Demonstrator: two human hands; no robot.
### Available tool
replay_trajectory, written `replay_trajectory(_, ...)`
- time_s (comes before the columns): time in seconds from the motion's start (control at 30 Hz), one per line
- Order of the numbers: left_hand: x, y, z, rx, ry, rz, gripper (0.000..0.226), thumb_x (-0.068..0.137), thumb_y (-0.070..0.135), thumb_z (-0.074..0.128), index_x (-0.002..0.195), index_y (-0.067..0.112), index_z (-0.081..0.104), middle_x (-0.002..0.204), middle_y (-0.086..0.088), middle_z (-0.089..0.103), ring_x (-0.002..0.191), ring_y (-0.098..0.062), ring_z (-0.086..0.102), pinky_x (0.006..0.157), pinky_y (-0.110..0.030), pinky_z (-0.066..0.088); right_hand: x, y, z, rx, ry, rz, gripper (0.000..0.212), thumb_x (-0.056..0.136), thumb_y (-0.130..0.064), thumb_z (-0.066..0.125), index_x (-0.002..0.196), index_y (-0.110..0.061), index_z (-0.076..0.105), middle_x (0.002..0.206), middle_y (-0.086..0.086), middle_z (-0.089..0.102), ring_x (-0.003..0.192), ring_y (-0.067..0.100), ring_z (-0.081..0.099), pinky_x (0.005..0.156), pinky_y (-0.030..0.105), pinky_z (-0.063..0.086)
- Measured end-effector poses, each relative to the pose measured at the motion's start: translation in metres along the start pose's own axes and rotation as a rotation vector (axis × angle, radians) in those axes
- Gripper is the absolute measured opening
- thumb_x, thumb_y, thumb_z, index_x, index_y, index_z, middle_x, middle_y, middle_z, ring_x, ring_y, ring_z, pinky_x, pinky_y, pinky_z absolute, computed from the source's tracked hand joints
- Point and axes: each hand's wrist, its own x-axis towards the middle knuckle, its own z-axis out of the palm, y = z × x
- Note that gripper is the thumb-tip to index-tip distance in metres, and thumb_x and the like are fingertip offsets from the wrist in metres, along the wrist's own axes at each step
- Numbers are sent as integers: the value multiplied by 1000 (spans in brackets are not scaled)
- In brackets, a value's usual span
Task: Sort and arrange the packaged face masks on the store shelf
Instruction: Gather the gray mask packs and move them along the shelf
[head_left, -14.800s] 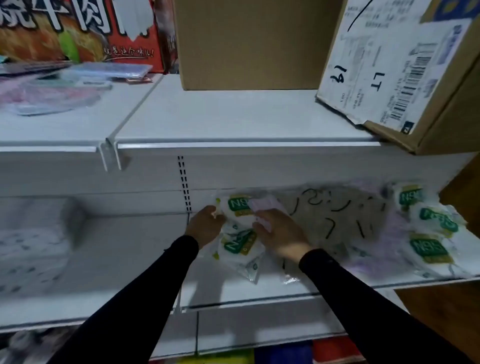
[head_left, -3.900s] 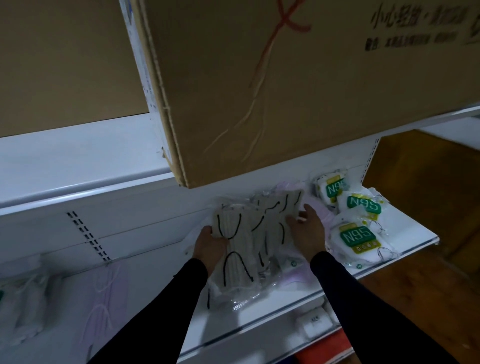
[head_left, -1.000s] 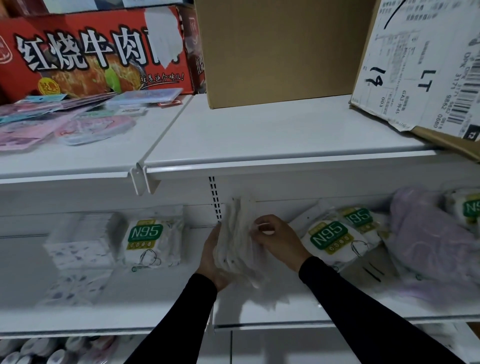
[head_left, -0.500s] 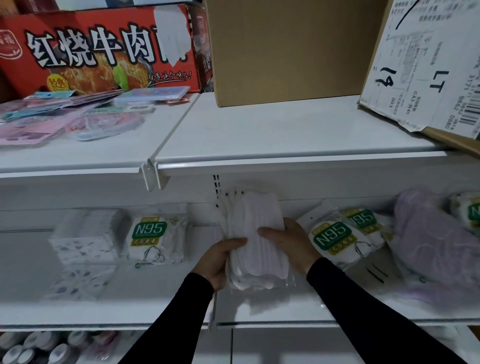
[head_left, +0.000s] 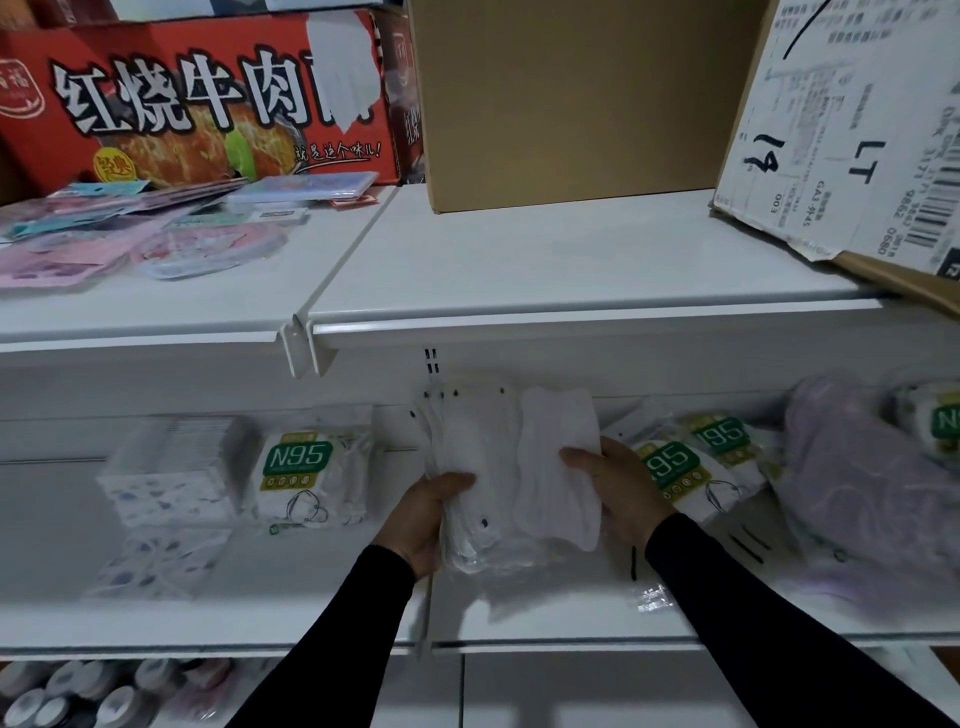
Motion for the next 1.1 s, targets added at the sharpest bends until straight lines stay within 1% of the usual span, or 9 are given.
replay_trajectory(0.17,7,0,5,-12,6,38,51,85,7,59,135,5,49,123,-22,63,107,-39,63,70,-41,59,7,-13,-54,-165,193,-105,7,87,-17,68,94,-16,68,101,9,71,86,25,66,77,34,53)
replay_trajectory(0.33,13,-3,41,3,-40,33,43,90,5,53,132,4,52,117,-19,67,96,-33,69,65,-38,60,2,-36,-137,-552,577,-221,20,88,-23,68,94,-5,63,95,15,67,83,29,61,59,25,44)
replay_trajectory(0.53,18,-15,80,73,-87,18,40,92,6,52,132,7,52,116,-16,67,98,-31,66,65,-37,60,-6,-36,-224,-804,875,-72,56,90,-26,64,135,3,47,133,30,52,121,45,50,100,46,39)
replay_trajectory(0.67,22,-24,95,79,-84,-10,39,92,5,52,130,7,53,116,-17,67,101,-33,66,75,-41,59,-7,-36,-225,-1030,986,-2,79,84,-34,67,143,4,30,141,34,36,124,50,41,100,56,35)
replay_trajectory(0.73,25,-27,100,100,-64,-13,42,91,4,53,133,5,51,123,-19,64,109,-35,62,82,-42,56,-7,-39,-202,-1087,908,-197,61,85,-44,58,126,2,51,124,32,53,110,46,53,88,48,43)
replay_trajectory(0.8,27,-27,105,123,-59,6,43,91,2,52,134,6,50,125,-20,62,108,-35,62,80,-41,56,-14,-47,-162,-993,685,-393,40,88,-46,48,89,-8,61,95,23,67,90,38,62,73,35,43)
replay_trajectory(0.83,27,-27,107,135,-57,24,42,91,0,52,133,6,50,125,-20,62,106,-34,63,79,-41,57,-18,-49,-140,-919,544,-410,35,92,-42,50,84,-10,62,92,17,69,87,33,63,72,31,41)
replay_trajectory(0.97,28,-24,112,251,-97,133,46,83,-4,55,128,4,53,120,-25,63,108,-41,62,86,-48,55,-30,-40,-56,-717,131,-257,44,89,-55,56,113,-19,66,105,-2,68,92,12,62,74,23,42)
replay_trajectory(1.1,20,-19,113,707,-66,222,44,82,27,62,122,14,50,111,-13,68,96,-22,68,86,-40,56,-29,-23,-15,-349,-117,-35,73,75,-74,57,128,-23,56,116,-3,66,100,12,67,88,33,56)
